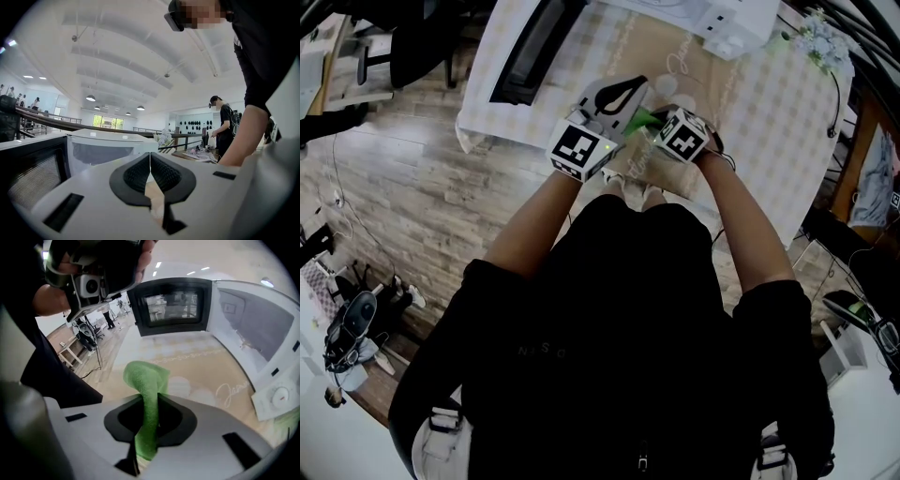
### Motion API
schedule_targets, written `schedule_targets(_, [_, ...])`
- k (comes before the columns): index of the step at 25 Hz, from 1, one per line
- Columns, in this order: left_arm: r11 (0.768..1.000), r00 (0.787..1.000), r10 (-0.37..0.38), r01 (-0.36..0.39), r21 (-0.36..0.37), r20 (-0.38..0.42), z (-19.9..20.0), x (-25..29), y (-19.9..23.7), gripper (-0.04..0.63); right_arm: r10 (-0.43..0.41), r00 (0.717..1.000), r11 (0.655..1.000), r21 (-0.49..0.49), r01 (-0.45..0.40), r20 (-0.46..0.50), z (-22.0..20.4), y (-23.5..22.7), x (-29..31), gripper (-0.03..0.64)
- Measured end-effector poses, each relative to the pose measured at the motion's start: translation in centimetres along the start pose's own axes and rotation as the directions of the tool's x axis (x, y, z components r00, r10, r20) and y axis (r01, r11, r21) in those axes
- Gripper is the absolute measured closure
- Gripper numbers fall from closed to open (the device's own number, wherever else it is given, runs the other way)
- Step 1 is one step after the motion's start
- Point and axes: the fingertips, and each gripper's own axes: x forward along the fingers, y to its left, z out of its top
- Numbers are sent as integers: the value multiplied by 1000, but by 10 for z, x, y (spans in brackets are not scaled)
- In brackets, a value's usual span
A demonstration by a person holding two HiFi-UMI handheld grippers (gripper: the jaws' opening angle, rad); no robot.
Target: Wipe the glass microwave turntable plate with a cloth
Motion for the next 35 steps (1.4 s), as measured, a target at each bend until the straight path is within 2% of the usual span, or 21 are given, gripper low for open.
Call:
schedule_targets(4, [1000,1000,-7,7,-2,-4,-2,9,1,574,-107,994,994,-9,107,1,-3,-48,-17,555])
schedule_targets(8, [1000,1000,-13,13,-3,-9,-1,19,3,574,-205,978,979,1,205,-38,-15,-95,-28,555])
schedule_targets(16, [1000,999,-24,24,-13,-23,-4,31,5,574,-322,940,946,-15,322,-116,-37,-152,-20,554])
schedule_targets(23, [999,999,-22,21,-30,-42,-12,30,7,574,-309,940,951,-20,310,-143,-49,-150,-1,555])
schedule_targets(35, [999,998,-29,27,-34,-51,-19,30,5,574,-176,974,982,42,184,-143,-54,-101,8,555])
